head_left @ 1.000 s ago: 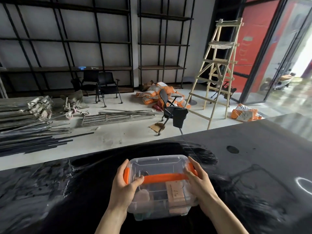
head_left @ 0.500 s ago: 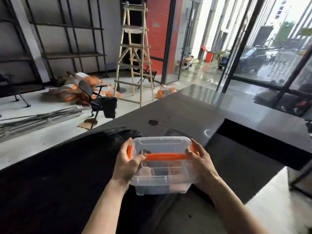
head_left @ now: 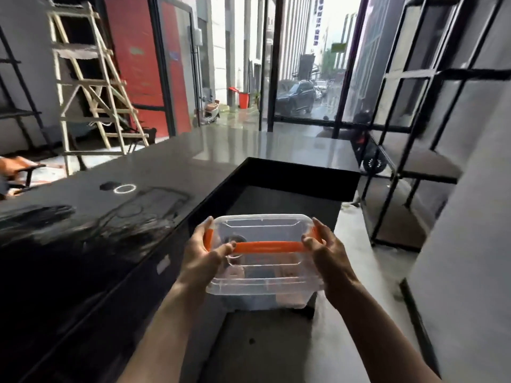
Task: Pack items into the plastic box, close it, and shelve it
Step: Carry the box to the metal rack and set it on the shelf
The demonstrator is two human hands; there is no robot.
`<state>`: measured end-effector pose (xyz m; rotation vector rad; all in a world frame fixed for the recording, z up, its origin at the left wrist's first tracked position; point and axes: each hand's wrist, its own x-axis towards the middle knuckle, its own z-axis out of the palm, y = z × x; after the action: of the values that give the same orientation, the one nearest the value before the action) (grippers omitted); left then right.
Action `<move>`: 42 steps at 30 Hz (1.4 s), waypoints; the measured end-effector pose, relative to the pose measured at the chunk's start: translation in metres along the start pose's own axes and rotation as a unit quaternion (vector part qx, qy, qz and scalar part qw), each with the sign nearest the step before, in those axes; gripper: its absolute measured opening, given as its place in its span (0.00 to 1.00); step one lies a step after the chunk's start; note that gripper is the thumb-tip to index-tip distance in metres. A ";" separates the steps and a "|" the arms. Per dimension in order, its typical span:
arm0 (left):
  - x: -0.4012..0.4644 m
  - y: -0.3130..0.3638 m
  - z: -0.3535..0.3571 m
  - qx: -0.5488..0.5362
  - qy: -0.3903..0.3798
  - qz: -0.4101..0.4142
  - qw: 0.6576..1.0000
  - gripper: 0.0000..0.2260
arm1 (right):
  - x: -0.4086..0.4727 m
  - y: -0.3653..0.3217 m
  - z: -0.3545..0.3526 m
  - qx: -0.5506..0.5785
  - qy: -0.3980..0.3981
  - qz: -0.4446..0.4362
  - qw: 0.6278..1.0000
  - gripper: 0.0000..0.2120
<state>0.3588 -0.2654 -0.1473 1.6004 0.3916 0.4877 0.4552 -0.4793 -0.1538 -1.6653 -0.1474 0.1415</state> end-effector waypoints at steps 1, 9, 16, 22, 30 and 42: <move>-0.004 -0.007 0.018 0.002 -0.009 0.004 1.000 0.34 | -0.001 0.007 -0.018 -0.002 0.011 -0.005 1.000 0.25; -0.034 -0.033 0.145 0.038 -0.112 -0.008 0.993 0.35 | -0.023 0.057 -0.144 0.001 0.097 0.049 0.994 0.25; -0.044 -0.042 0.229 0.034 -0.170 -0.012 0.985 0.37 | -0.029 0.076 -0.231 0.016 0.142 0.075 0.987 0.24; -0.029 -0.049 0.266 0.020 -0.182 -0.023 0.983 0.37 | -0.011 0.086 -0.258 0.024 0.155 0.080 0.984 0.25; 0.031 -0.068 0.313 0.020 -0.194 -0.033 0.980 0.38 | 0.059 0.110 -0.274 0.018 0.166 0.101 0.981 0.25; 0.237 -0.089 0.480 -0.007 -0.248 -0.040 0.968 0.40 | 0.286 0.112 -0.345 -0.033 0.226 0.123 0.966 0.26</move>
<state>0.8169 -0.5402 -0.2441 1.6215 0.0717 0.0180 0.8001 -0.7759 -0.2328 -1.7360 0.4043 -0.0609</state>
